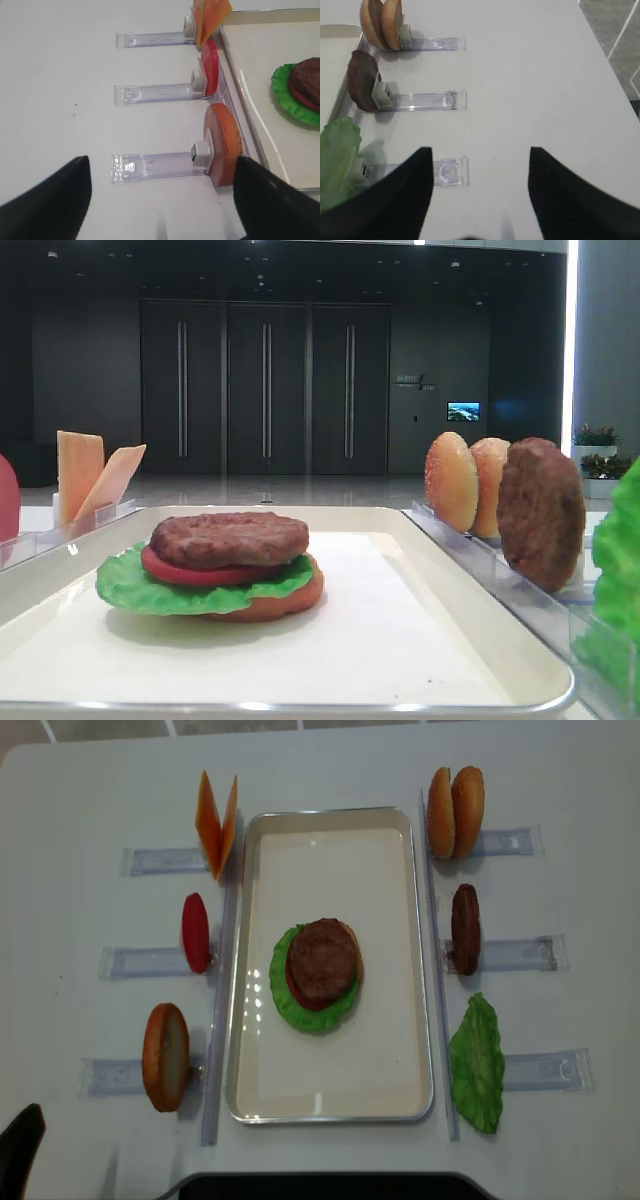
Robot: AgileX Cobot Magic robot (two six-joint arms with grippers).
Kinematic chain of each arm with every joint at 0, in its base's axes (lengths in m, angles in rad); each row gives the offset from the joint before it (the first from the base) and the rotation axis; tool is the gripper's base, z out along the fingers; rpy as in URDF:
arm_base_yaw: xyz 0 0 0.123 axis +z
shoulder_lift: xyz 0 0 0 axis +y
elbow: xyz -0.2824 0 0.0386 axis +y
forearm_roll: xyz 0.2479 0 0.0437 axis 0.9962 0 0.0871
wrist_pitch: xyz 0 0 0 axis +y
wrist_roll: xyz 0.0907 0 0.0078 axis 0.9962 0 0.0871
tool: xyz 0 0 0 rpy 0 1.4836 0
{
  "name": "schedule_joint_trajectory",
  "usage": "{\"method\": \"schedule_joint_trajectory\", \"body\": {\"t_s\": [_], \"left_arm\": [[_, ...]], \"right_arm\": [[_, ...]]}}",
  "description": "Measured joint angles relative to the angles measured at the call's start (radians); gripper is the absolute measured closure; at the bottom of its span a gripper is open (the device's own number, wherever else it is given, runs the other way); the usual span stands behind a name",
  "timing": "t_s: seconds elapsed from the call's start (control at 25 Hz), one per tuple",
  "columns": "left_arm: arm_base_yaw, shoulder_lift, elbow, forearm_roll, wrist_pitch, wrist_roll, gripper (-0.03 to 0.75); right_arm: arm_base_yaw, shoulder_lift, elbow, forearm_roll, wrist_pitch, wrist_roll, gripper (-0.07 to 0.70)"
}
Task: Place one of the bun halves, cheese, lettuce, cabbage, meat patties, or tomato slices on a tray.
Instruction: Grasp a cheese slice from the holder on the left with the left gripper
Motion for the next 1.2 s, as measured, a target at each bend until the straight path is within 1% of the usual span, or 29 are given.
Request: {"method": "schedule_joint_trajectory", "body": {"t_s": [0.36, 0.48, 0.72, 1.2], "left_arm": [[0.000, 0.000, 0.000, 0.000, 0.000, 0.000, 0.024], [0.000, 0.000, 0.000, -0.001, 0.000, 0.000, 0.039], [0.000, 0.000, 0.000, -0.001, 0.000, 0.000, 0.101], [0.000, 0.000, 0.000, -0.001, 0.000, 0.000, 0.281]], "right_arm": [[0.000, 0.000, 0.000, 0.000, 0.000, 0.000, 0.230], [0.000, 0.000, 0.000, 0.000, 0.000, 0.000, 0.230], [0.000, 0.000, 0.000, 0.000, 0.000, 0.000, 0.230], [0.000, 0.000, 0.000, 0.000, 0.000, 0.000, 0.230]]}}
